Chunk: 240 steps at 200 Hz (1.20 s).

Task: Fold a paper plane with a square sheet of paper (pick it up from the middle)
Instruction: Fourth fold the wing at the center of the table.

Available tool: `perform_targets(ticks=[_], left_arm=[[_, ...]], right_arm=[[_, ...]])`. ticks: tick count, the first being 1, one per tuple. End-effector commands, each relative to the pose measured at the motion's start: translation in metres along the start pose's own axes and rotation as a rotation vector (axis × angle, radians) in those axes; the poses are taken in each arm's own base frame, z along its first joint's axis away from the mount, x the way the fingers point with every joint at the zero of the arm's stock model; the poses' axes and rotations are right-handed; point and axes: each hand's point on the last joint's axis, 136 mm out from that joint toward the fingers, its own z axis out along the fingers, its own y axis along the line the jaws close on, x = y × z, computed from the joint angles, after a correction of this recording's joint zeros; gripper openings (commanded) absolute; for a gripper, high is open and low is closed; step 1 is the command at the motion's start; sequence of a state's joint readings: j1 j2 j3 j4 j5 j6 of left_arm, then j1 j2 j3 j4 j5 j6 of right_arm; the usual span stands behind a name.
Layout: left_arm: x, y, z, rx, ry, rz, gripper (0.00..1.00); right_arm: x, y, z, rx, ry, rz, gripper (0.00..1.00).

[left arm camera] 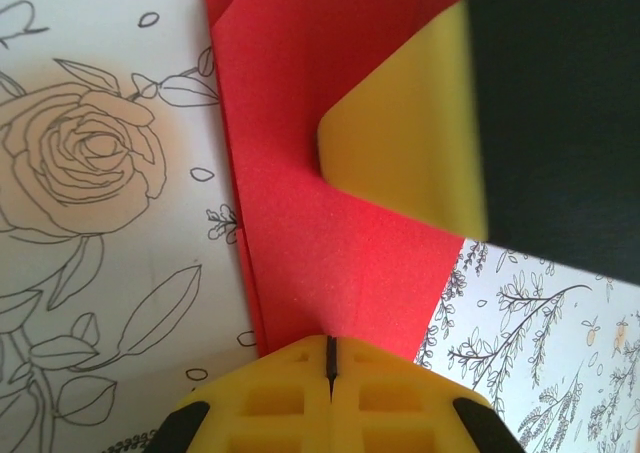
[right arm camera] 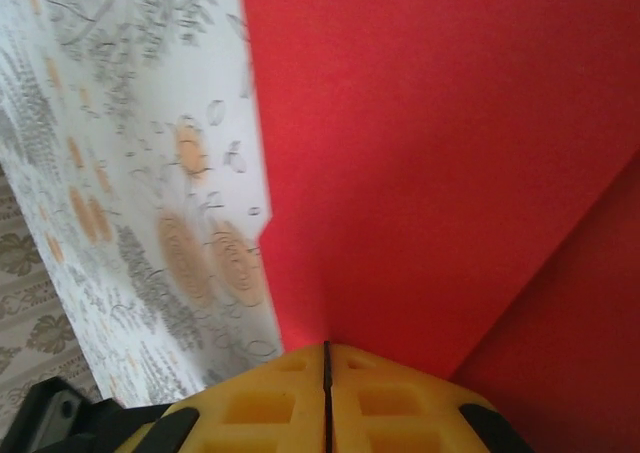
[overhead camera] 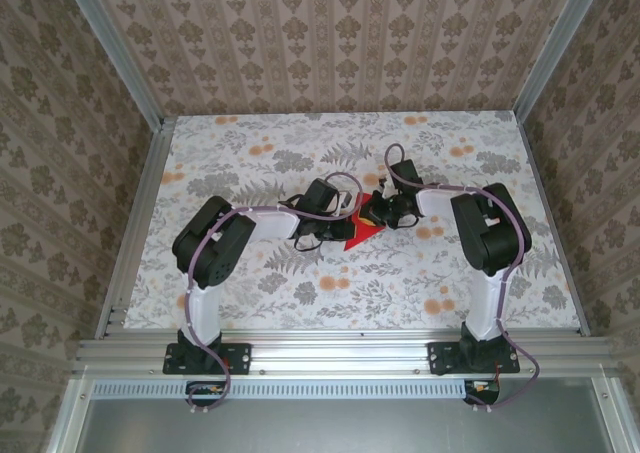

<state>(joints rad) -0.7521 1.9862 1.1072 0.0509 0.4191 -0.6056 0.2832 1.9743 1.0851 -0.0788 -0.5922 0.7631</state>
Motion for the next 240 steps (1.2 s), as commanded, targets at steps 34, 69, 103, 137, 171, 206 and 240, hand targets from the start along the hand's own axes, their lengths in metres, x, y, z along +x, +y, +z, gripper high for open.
perform_targets(ticks=[34, 69, 103, 137, 171, 206, 240], left_arm=[[0.022, -0.002, -0.009, 0.012, 0.097, -0.066, 0.00], [0.007, -0.036, -0.016, 0.192, 0.055, -0.032, 0.09], [0.021, -0.022, -0.011, 0.140, 0.101, -0.027, 0.11], [0.040, -0.009, -0.010, 0.053, 0.168, 0.013, 0.11], [0.046, 0.008, -0.017, -0.067, 0.185, 0.059, 0.11], [0.041, 0.010, -0.020, -0.089, 0.158, 0.055, 0.11], [0.047, 0.013, -0.020, -0.095, 0.165, 0.046, 0.11]], right_arm=[[0.017, -0.036, 0.016, 0.090, 0.069, 0.058, 0.09], [0.021, -0.050, 0.019, 0.148, 0.084, 0.075, 0.08], [0.023, -0.063, 0.021, 0.209, 0.099, 0.098, 0.08], [0.026, -0.077, 0.019, 0.289, 0.111, 0.109, 0.08], [0.027, -0.088, 0.018, 0.344, 0.115, 0.110, 0.08], [0.028, -0.095, 0.019, 0.373, 0.120, 0.116, 0.07], [0.028, -0.098, 0.020, 0.383, 0.121, 0.120, 0.07]])
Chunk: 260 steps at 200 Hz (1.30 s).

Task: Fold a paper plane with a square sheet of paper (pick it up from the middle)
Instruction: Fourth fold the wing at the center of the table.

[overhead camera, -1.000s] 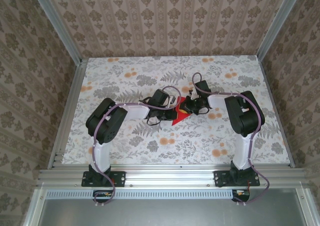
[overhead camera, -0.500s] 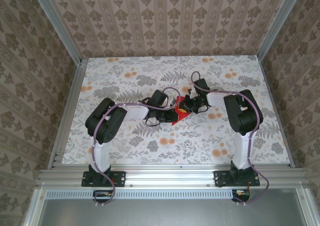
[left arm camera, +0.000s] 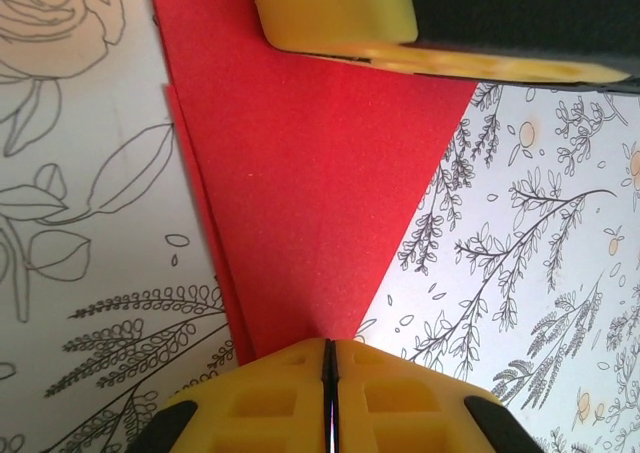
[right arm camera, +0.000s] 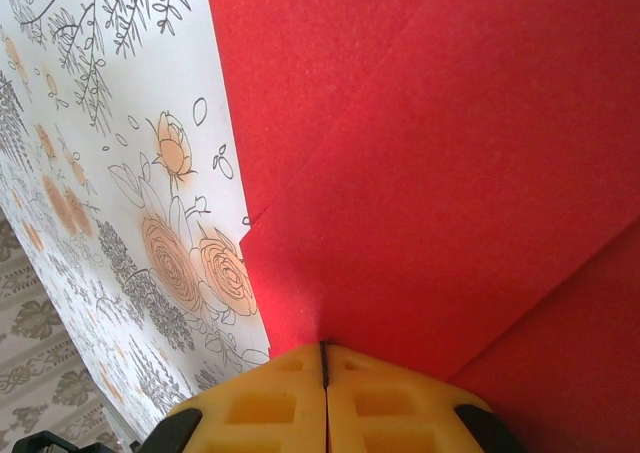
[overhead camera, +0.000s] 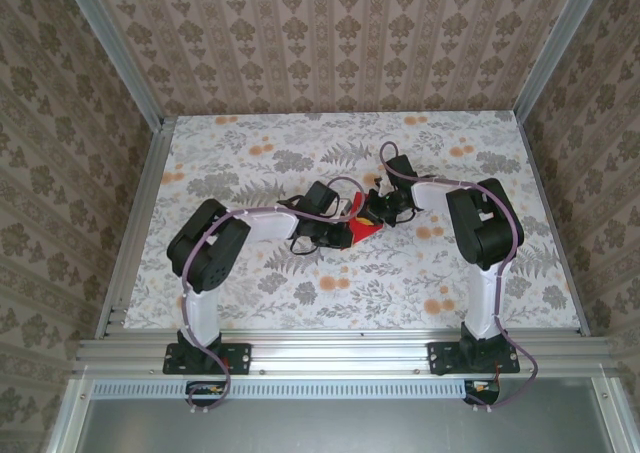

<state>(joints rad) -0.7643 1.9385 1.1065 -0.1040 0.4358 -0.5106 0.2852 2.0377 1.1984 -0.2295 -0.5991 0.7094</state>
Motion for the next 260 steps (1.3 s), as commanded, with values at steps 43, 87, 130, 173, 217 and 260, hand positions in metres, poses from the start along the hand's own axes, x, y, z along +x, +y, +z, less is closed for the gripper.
perform_targets(ticks=[43, 87, 130, 173, 217, 260], left_arm=[[0.039, 0.024, -0.005, -0.095, 0.098, -0.021, 0.05], [0.056, 0.040, -0.009, -0.159, 0.134, -0.018, 0.02], [0.068, 0.048, -0.016, -0.192, 0.143, -0.026, 0.02], [0.079, 0.056, -0.022, -0.187, 0.150, -0.061, 0.02], [0.028, 0.008, -0.048, -0.023, -0.007, -0.035, 0.03], [-0.019, -0.023, -0.043, 0.088, -0.119, -0.043, 0.06]], right_arm=[[0.028, -0.097, 0.021, 0.338, 0.060, 0.131, 0.07], [0.029, -0.100, 0.021, 0.348, 0.064, 0.134, 0.07], [0.030, -0.101, 0.021, 0.351, 0.068, 0.135, 0.07], [0.030, -0.101, 0.021, 0.352, 0.070, 0.134, 0.07], [0.028, -0.098, 0.022, 0.340, 0.067, 0.132, 0.07], [0.027, -0.097, 0.024, 0.332, 0.067, 0.133, 0.07]])
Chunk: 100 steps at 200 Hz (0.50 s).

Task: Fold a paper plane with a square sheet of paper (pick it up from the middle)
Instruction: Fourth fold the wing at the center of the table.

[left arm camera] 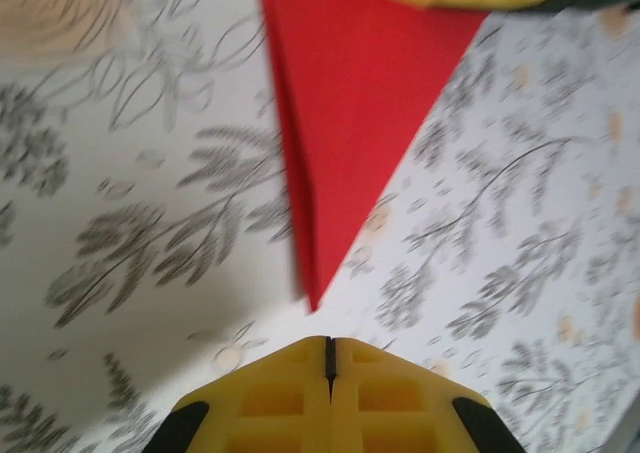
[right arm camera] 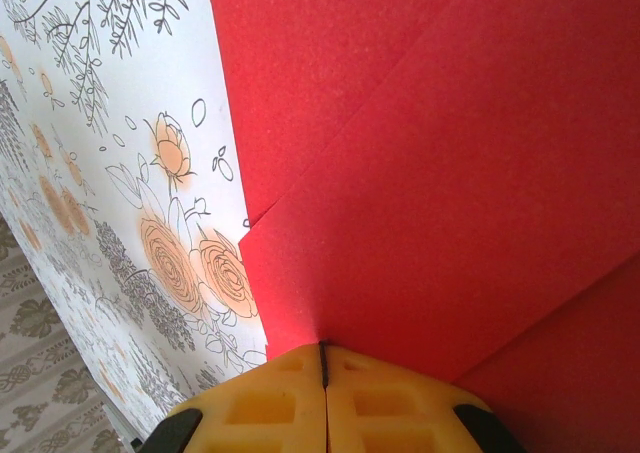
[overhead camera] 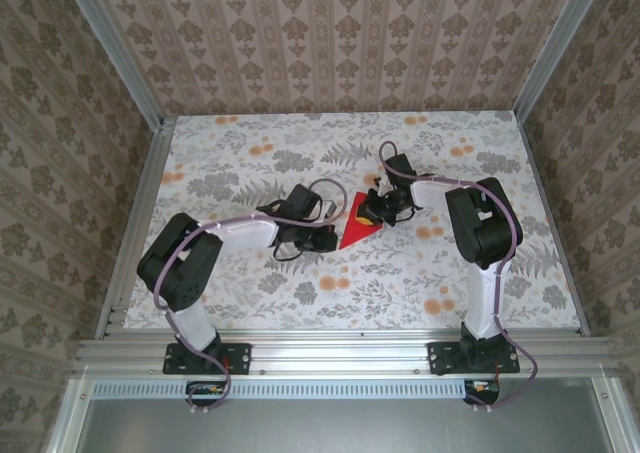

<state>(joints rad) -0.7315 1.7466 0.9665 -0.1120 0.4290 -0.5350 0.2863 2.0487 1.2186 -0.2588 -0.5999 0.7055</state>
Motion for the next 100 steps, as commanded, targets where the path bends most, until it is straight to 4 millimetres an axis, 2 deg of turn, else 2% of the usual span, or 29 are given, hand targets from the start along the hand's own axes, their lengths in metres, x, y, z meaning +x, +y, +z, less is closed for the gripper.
perform_targets(ticks=[1, 26, 48, 76, 100], left_arm=[[-0.030, -0.025, 0.003, 0.087, -0.061, -0.016, 0.06], [-0.034, -0.021, 0.026, 0.065, -0.030, -0.035, 0.06], [-0.033, -0.017, 0.038, 0.051, -0.007, -0.047, 0.06], [-0.025, -0.004, 0.044, -0.001, 0.016, -0.057, 0.04], [-0.015, 0.007, 0.045, -0.037, 0.043, -0.058, 0.01]], right_arm=[[0.025, -0.096, 0.024, 0.320, 0.052, 0.128, 0.07], [0.024, -0.094, 0.023, 0.312, 0.050, 0.127, 0.08], [0.022, -0.089, 0.023, 0.300, 0.044, 0.124, 0.08], [0.019, -0.082, 0.022, 0.269, 0.037, 0.119, 0.11], [0.014, -0.064, 0.018, 0.200, 0.025, 0.099, 0.15]])
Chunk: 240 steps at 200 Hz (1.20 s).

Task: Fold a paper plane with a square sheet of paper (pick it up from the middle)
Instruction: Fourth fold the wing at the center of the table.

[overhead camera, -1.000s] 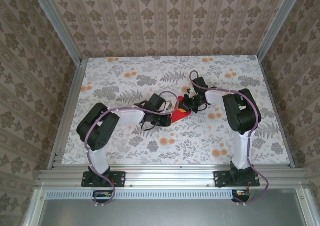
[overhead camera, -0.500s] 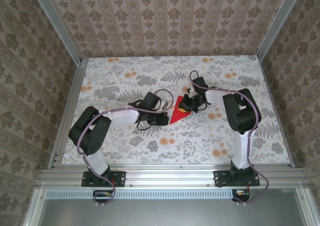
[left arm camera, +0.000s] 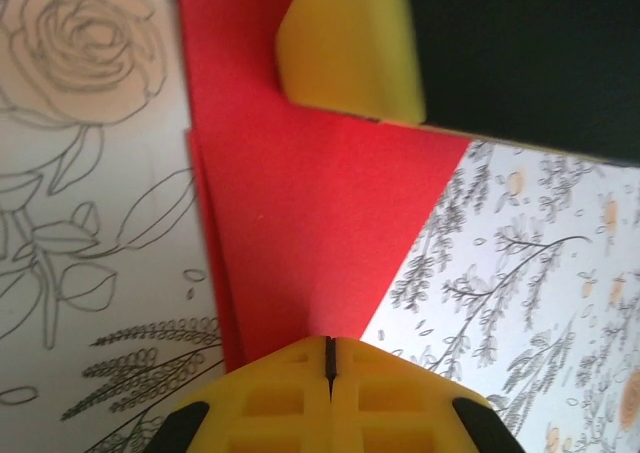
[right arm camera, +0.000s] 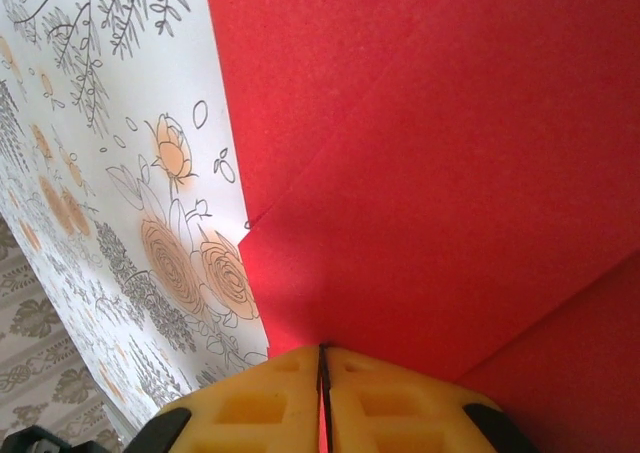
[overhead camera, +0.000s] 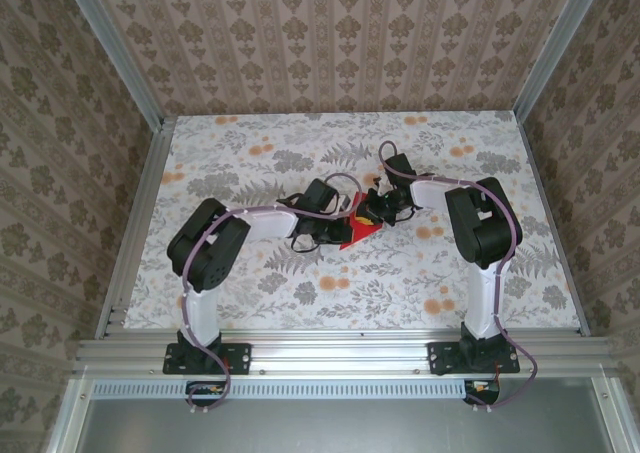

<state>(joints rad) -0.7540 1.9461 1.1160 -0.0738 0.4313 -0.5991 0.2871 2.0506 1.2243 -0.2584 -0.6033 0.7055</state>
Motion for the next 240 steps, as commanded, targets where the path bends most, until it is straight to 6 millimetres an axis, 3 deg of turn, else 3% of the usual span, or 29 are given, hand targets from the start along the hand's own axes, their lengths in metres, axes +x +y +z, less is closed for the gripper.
perform_targets(ticks=[1, 43, 66, 108, 161, 194, 218, 240], left_arm=[[0.005, 0.008, 0.001, -0.041, 0.019, -0.005, 0.01], [0.018, 0.019, 0.003, -0.069, 0.044, -0.016, 0.00], [0.020, 0.021, 0.005, -0.066, 0.046, -0.019, 0.00], [0.021, 0.023, 0.007, -0.066, 0.044, -0.018, 0.00], [0.022, 0.022, 0.004, -0.046, 0.043, -0.023, 0.00], [0.002, -0.005, -0.015, 0.045, -0.030, 0.005, 0.00], [-0.014, -0.024, -0.029, 0.100, -0.088, 0.024, 0.09], [-0.019, -0.023, -0.028, 0.098, -0.105, 0.013, 0.12]], right_arm=[[0.014, -0.064, 0.017, 0.199, 0.022, 0.098, 0.15], [0.005, -0.015, -0.010, 0.052, -0.045, 0.013, 0.23], [0.009, -0.001, -0.014, -0.007, -0.050, -0.003, 0.23], [0.030, 0.006, 0.007, -0.099, 0.010, 0.019, 0.16], [0.031, 0.010, 0.003, -0.108, 0.009, -0.007, 0.13], [0.030, 0.005, 0.002, -0.072, 0.006, -0.014, 0.13], [0.032, 0.004, 0.003, -0.075, 0.012, -0.013, 0.13], [0.033, 0.005, 0.003, -0.081, 0.013, -0.017, 0.13]])
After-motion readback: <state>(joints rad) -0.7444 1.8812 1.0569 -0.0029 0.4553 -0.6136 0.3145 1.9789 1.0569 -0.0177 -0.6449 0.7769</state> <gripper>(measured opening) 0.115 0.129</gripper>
